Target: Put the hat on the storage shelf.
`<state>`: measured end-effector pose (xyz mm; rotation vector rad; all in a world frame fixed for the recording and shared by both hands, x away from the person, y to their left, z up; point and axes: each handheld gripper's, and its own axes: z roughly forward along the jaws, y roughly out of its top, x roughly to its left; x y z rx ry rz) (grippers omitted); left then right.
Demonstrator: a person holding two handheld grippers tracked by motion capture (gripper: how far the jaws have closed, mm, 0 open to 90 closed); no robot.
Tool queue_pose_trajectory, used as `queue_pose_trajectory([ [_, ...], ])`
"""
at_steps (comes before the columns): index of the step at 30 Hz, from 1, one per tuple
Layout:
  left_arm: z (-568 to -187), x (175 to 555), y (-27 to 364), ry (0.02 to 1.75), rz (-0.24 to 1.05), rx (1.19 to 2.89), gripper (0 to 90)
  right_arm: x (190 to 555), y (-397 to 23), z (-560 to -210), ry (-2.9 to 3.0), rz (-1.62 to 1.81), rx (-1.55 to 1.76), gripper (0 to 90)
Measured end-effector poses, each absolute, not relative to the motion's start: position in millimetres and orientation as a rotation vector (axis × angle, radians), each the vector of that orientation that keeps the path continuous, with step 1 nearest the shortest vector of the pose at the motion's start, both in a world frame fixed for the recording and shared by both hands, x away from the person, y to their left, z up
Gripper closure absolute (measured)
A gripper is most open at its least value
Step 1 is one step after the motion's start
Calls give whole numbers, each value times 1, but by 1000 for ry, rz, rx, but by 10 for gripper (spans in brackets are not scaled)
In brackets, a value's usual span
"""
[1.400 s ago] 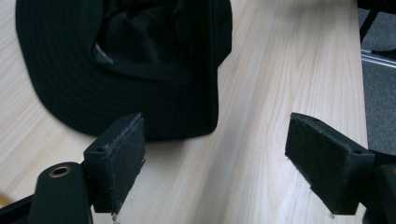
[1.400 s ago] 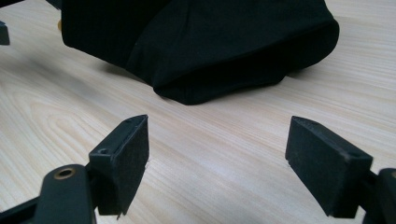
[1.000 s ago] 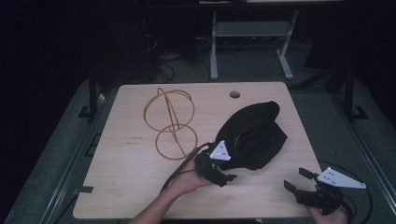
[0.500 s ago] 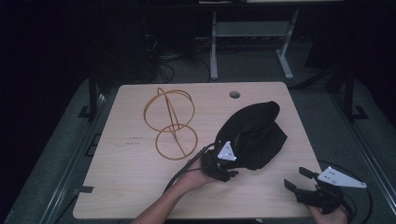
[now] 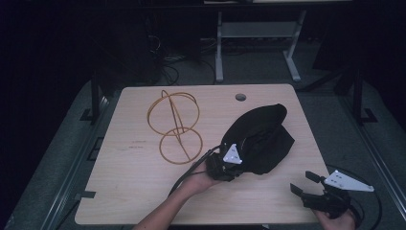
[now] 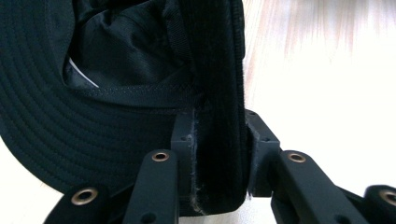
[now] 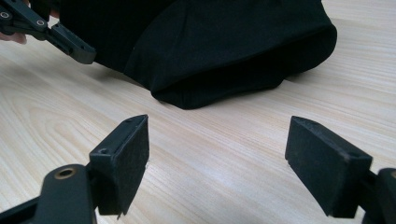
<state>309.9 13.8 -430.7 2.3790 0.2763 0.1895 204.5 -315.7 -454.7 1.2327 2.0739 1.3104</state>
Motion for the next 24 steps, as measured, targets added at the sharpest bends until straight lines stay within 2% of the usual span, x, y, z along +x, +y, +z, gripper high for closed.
queue_pose_trajectory([
  [15,-421,309,12,226,234,2387,844,206,-318,-455,2075,1312,1248,212],
  [24,-413,307,15,218,261,2352,854,209,-317,-456,2093,1284,1252,211],
])
